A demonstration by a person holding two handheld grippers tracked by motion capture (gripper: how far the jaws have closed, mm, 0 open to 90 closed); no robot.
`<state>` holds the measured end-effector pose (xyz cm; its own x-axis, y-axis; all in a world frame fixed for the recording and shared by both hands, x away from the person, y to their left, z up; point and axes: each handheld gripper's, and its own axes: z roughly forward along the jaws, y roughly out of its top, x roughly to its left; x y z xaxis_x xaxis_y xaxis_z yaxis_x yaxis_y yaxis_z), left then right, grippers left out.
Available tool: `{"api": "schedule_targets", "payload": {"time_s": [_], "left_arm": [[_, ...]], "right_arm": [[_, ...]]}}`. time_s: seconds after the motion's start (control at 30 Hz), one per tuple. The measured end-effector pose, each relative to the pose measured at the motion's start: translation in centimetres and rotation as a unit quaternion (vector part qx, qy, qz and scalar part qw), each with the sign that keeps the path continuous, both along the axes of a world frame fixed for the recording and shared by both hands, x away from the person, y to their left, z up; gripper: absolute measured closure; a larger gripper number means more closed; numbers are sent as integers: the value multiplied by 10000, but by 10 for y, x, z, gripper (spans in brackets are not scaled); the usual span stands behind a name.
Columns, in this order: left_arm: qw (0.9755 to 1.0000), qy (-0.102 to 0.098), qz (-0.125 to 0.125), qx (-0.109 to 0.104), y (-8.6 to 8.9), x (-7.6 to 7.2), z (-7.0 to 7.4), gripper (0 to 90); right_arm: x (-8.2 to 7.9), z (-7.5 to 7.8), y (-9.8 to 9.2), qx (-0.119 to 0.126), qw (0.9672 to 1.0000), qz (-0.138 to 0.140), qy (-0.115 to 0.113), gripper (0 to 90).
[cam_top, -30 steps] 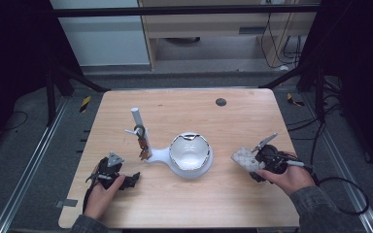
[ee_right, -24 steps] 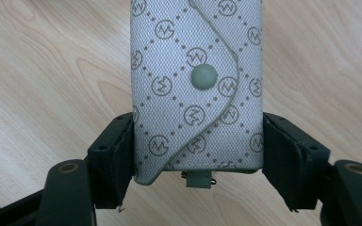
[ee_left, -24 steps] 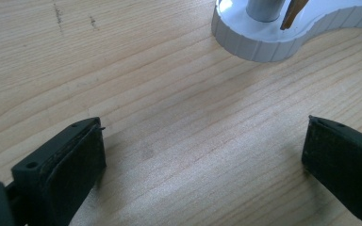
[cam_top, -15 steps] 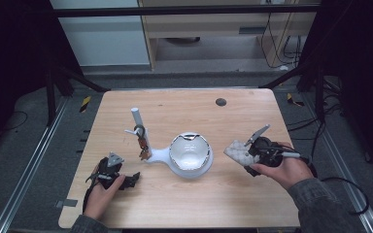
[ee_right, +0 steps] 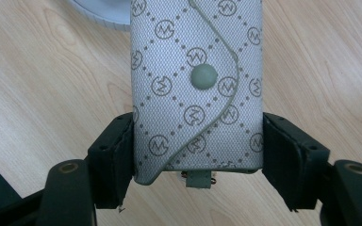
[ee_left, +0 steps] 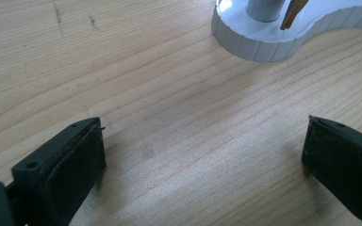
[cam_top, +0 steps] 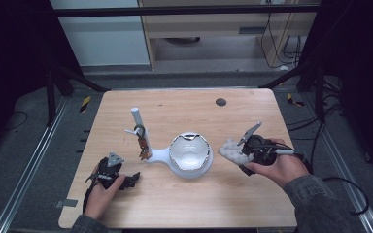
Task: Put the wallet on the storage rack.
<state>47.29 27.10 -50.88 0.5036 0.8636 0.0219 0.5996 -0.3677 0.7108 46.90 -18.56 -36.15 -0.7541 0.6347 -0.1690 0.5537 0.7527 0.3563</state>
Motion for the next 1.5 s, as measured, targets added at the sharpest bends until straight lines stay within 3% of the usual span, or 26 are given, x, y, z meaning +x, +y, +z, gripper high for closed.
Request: {"api": "schedule_targets", "payload": {"time_s": [0.93, 1.5], "left_arm": [[10000, -5, 8, -11, 0, 0, 0, 0], [10000, -11, 0, -4, 0, 0, 0, 0]], "right_arm": [[-6, 23, 32, -117, 9985, 532, -45, 317], [-9, 26, 54, -188, 9965, 820, -13, 317]]}}
